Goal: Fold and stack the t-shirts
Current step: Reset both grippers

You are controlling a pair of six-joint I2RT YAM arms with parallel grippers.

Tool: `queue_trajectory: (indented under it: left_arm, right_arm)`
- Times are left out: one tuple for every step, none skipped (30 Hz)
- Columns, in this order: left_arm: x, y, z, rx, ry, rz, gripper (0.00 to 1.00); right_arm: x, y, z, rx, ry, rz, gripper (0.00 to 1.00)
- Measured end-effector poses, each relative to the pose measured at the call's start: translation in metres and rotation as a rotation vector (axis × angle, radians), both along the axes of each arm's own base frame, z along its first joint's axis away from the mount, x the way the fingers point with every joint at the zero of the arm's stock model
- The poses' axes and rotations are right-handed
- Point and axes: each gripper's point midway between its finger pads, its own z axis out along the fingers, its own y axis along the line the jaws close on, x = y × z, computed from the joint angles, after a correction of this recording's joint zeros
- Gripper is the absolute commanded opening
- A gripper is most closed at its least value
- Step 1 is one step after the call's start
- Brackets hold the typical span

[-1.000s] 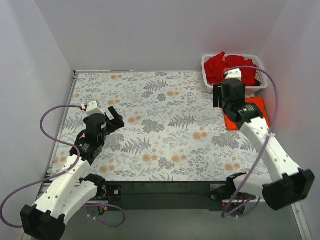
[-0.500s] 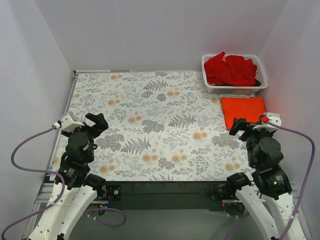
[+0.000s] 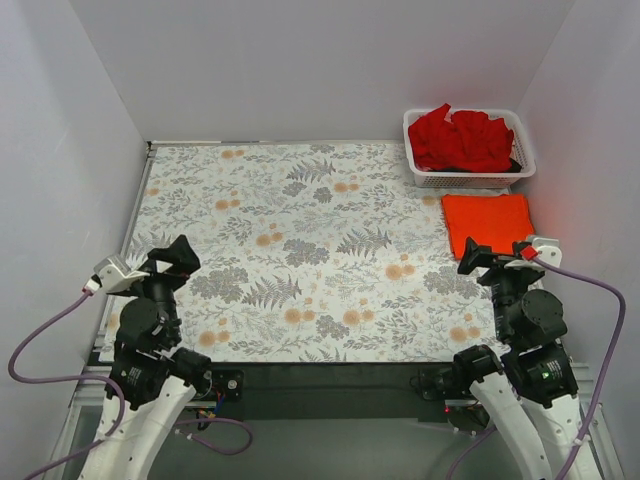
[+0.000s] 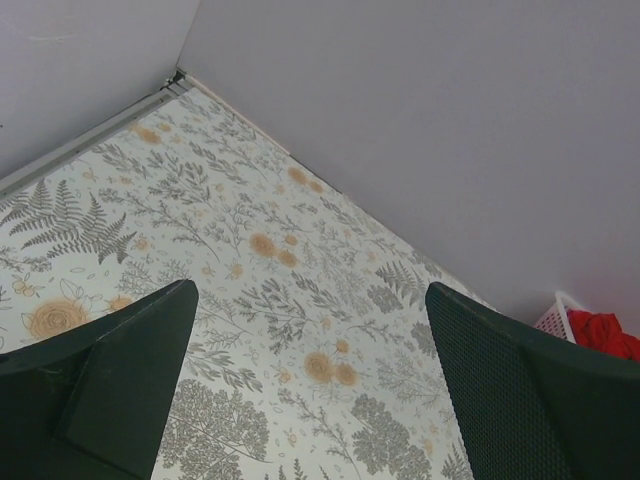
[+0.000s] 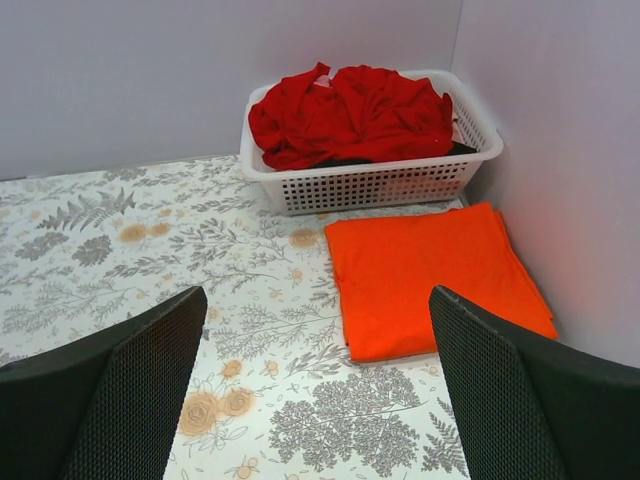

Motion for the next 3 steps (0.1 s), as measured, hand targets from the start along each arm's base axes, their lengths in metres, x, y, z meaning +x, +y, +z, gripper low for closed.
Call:
queue_trajectory:
  left_arm:
    - [-0.0013,0.0010,0.0013,-0.002,-0.012,0.003,0.98]
    - [-0.0024,0.0018,0.0026,-0.002,-0.022,0.005,0.98]
    - [-0.0033,0.0025,0.0039,-0.003,-0.032,0.006,0.98]
  right_arm:
    - [0.0003,0.0002,-0.0012,-0.003,0.003,0.001,0.98]
    - [0.0005,0.0004,-0.0018,-0.004,0.004,0.002,0.98]
    - [0.0008,0.0006,-0.0025,-0.007,0.005,0.003,0.98]
